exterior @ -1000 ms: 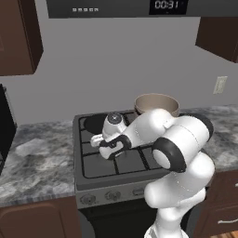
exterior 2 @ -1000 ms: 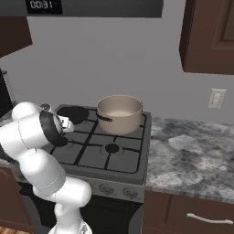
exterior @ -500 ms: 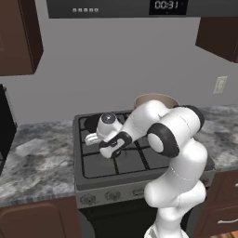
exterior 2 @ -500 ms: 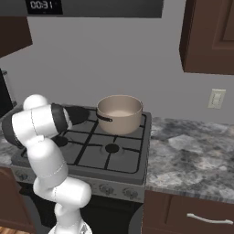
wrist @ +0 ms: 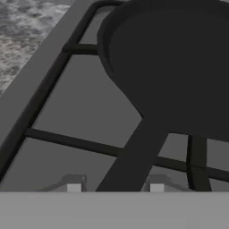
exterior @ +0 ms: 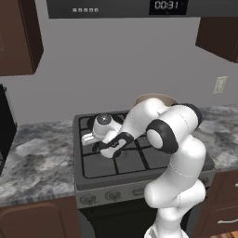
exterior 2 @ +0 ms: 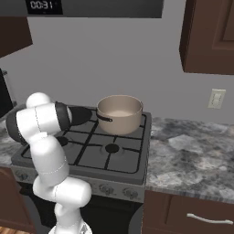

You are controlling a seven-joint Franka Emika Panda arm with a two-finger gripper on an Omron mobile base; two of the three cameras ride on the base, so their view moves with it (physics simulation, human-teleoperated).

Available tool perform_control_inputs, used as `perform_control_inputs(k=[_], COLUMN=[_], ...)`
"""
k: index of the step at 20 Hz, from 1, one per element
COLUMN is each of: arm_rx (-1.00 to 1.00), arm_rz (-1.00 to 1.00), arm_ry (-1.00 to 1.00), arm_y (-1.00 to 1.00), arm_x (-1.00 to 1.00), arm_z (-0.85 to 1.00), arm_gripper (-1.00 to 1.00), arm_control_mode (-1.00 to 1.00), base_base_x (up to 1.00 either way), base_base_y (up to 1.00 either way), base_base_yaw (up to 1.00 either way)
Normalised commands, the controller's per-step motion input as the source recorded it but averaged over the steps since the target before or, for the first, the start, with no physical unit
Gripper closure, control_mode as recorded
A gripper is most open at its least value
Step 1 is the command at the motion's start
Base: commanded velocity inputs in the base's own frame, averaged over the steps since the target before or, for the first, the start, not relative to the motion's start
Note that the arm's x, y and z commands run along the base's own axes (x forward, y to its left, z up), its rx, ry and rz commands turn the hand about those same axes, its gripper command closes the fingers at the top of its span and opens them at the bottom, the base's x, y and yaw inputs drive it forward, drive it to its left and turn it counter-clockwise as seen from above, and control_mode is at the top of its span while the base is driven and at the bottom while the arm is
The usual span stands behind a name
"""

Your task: Move the pot and pan from the stove into the sink.

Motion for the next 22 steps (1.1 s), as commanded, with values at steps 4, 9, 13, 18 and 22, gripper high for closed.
perform_control_inputs(k=[4,9,13,18,22], arm_rx=[0.00,0.04,0.06,0.11,0.10], arm_rz=[-0.01,-0.08,-0.08,-0.10,-0.09], arm_ry=[0.00,-0.02,0.00,0.04,0.01], arm_y=[0.00,0.00,0.00,-0.06,-0.21], arm_x=[0.00,0.00,0.00,-0.13,-0.55], arm_z=[0.05,0.80,1.00,1.00,0.87], arm_gripper=[1.00,1.00,1.00,1.00,1.00], arm_control_mode=[-1.00,-1.00,-1.00,-1.00,-1.00], base_base_x=[0.00,0.00,0.00,0.00,0.00], base_base_y=[0.00,0.00,0.00,0.00,0.00], base_base_yaw=[0.00,0.00,0.00,0.00,0.00])
